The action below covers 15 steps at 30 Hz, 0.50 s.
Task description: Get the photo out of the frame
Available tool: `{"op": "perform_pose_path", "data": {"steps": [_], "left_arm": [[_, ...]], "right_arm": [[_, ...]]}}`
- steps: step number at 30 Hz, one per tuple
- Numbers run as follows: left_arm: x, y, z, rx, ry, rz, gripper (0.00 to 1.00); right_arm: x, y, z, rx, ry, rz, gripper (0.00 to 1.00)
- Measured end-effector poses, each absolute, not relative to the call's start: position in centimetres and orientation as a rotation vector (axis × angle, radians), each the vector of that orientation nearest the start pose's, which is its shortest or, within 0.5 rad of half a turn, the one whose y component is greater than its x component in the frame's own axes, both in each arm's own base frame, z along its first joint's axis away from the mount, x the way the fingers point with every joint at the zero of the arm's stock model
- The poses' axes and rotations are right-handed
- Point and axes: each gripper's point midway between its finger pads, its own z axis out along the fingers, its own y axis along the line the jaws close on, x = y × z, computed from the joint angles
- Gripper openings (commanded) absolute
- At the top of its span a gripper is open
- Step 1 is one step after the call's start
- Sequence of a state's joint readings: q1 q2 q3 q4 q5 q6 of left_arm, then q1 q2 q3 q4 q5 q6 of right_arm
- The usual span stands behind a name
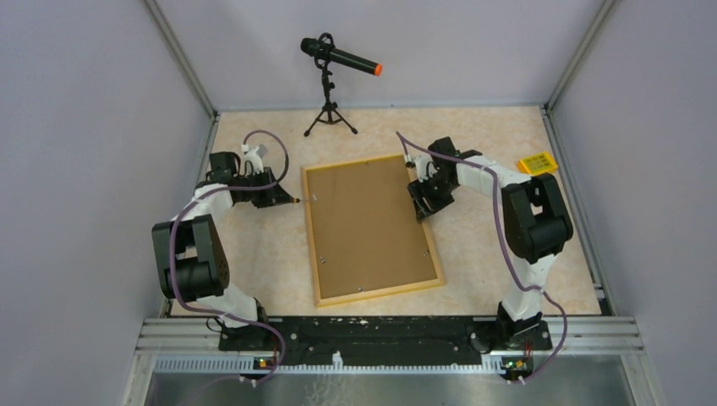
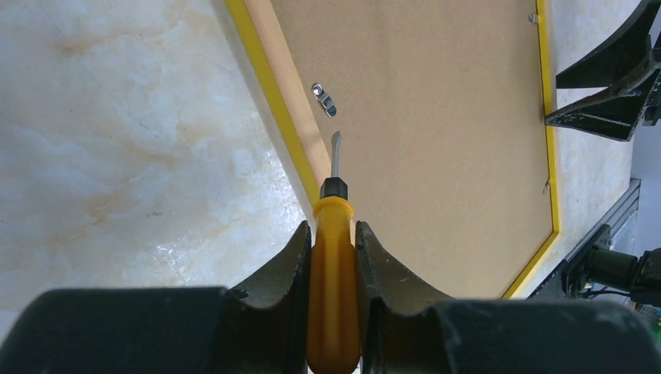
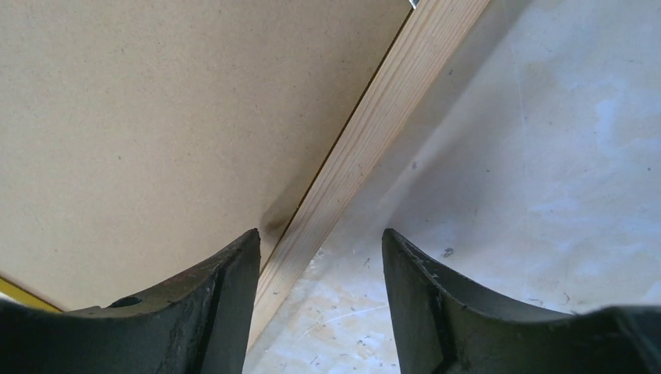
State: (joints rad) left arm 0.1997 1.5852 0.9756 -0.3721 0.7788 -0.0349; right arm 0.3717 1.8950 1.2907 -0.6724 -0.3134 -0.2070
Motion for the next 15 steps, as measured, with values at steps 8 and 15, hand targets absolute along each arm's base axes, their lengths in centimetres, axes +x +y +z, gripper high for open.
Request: {"op": "perform_pose_path", "data": {"steps": [8, 15], "left_arm": [[35.4, -5.7, 8.4, -0.015, 2.381, -0.924, 0.0], [35.9, -6.3, 8.2, -0.02, 2.37, -0.941, 0.0]], "right_arm": [[33.5, 18.0, 2.7, -0.838, 2.712, 0.478, 0.53], [33.8, 18.1, 2.6, -0.834, 2.715, 0.474, 0.47]]}}
